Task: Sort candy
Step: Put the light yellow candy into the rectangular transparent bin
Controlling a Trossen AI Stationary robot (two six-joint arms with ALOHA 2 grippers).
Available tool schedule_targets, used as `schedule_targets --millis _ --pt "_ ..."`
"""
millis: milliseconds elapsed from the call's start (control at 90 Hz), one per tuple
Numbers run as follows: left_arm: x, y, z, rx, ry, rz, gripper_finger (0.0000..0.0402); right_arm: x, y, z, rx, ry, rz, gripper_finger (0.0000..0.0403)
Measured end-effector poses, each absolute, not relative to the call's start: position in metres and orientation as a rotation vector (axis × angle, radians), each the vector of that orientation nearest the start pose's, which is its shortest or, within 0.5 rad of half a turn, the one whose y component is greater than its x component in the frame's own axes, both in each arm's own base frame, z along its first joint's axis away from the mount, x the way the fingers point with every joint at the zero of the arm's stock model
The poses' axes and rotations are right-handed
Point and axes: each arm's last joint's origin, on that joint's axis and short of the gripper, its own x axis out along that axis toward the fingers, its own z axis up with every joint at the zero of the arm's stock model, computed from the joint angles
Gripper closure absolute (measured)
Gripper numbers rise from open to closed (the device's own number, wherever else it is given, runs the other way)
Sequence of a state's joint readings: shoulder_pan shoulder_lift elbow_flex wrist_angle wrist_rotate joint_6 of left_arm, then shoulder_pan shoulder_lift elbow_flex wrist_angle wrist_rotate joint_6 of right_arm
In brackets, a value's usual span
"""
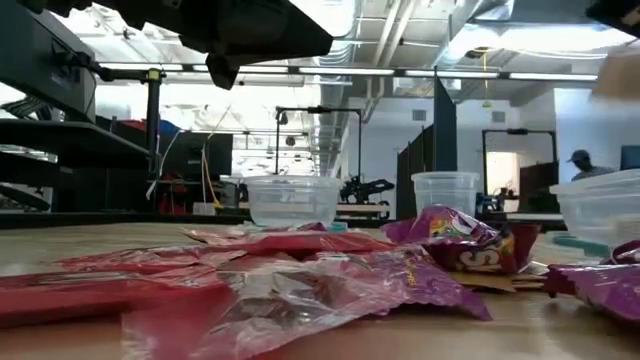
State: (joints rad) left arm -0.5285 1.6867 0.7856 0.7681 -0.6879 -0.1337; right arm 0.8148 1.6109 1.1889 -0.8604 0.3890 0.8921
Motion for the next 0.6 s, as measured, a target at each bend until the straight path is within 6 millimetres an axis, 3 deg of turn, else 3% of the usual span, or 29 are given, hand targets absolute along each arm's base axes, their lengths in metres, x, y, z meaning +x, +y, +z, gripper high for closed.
schedule_targets --millis 222,478,600 --pt "0.302 -0.155 0.199 -0.059 0.098 0.165 0.0402 0.186 0.183 0.228 0.075 1.224 -0.609 0.0402" --pt "0.302 -0.155 0.199 -0.062 0.098 0.166 0.0402 0.178 0.175 0.206 0.161 1.251 -0.730 0.0401" --pt "0.302 -0.155 0.199 -0.062 0.098 0.166 0.0402 0.180 0.175 0.204 0.211 1.292 -0.727 0.0372"
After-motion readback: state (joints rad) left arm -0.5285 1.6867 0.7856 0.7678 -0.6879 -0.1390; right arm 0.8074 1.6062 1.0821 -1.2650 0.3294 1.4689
